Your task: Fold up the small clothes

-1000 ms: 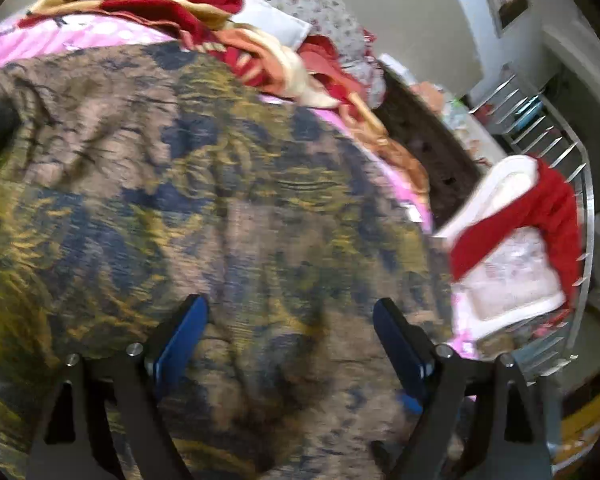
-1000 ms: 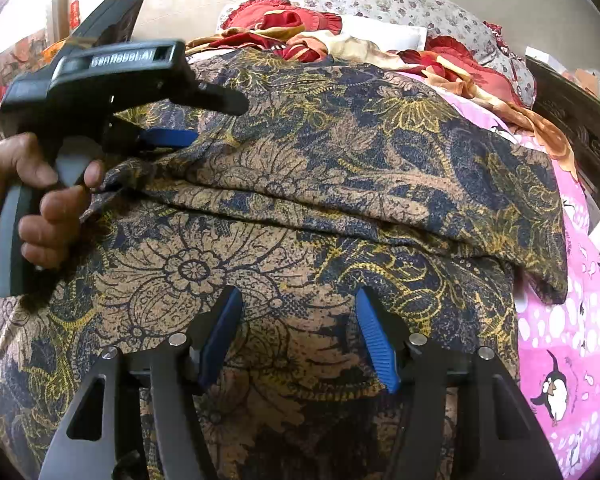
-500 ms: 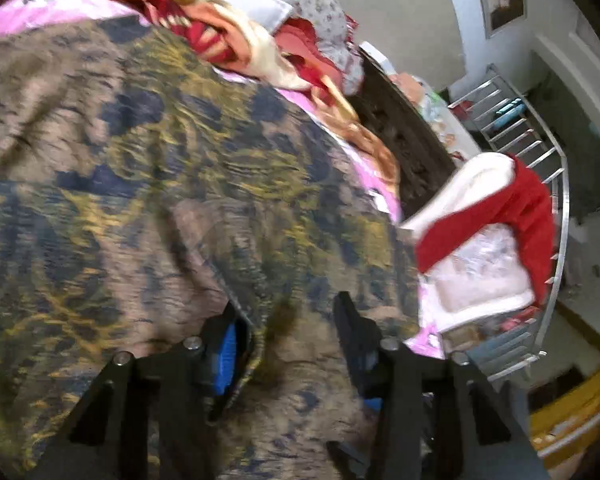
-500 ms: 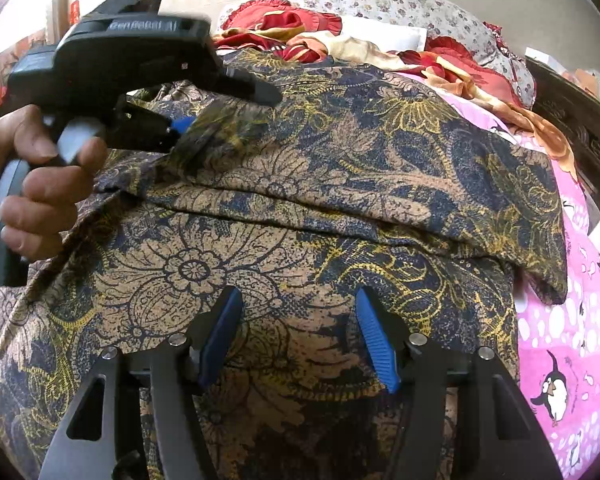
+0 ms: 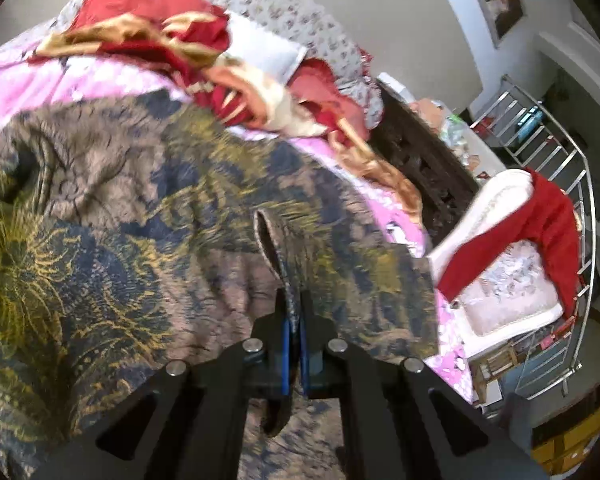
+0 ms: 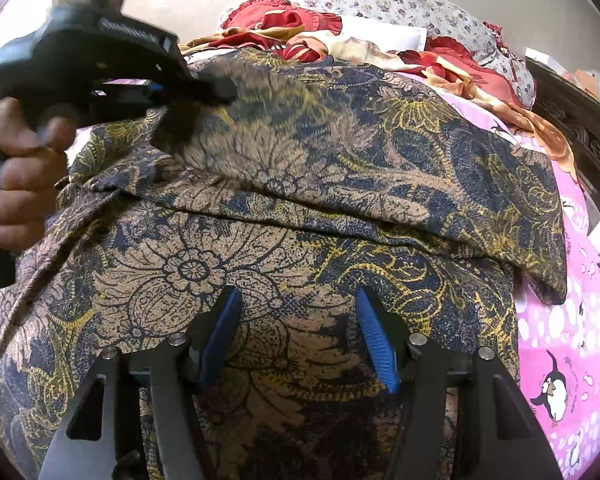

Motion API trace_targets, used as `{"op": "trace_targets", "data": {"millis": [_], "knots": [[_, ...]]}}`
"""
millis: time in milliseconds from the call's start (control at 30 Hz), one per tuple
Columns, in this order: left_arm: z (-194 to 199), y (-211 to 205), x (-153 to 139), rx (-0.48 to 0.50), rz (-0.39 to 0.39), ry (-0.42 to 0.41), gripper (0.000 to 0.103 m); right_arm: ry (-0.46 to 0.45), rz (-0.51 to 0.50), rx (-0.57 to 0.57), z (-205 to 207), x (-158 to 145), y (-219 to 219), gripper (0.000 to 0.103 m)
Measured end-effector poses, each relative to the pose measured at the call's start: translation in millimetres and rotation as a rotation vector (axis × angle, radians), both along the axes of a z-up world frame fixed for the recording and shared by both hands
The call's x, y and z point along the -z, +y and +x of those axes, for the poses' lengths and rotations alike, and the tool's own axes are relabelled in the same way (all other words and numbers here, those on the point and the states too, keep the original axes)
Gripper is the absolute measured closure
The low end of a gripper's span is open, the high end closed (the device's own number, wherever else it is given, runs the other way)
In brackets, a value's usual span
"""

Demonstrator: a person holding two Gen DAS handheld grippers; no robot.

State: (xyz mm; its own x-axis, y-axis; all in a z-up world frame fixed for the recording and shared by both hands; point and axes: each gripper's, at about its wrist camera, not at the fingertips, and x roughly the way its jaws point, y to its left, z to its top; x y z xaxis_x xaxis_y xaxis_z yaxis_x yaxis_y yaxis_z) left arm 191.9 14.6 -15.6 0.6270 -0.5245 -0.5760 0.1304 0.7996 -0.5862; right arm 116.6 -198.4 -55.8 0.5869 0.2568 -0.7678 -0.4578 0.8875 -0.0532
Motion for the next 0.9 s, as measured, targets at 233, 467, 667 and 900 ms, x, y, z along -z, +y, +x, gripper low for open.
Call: {"op": "trace_targets", "data": {"millis": [233,467,667,900], "knots": [[-33.7,-3.1,-70.2,0.055,0.009,-0.101,0.1,-0.006,-0.012,0.001,-2.1,-0.3,0.9,0.058],[-62.0,34.4,-147.6,0.025,-0.021,-0.194,0.1,-0.014,-0.029,0.004,-4.0,-0.9,1.3,0.056],[-83.3,86.7,-160.4,-0.076,0.003,-0.196,0.1,-0.013,-0.028,0.004,-5.1,-1.2,1.0,0.056],[-83.6,127.4,-102.8,-0.164,0.05,-0.068,0.1,-0.012,-0.027,0.005,-5.0,-1.5,0.6,0.056]]}}
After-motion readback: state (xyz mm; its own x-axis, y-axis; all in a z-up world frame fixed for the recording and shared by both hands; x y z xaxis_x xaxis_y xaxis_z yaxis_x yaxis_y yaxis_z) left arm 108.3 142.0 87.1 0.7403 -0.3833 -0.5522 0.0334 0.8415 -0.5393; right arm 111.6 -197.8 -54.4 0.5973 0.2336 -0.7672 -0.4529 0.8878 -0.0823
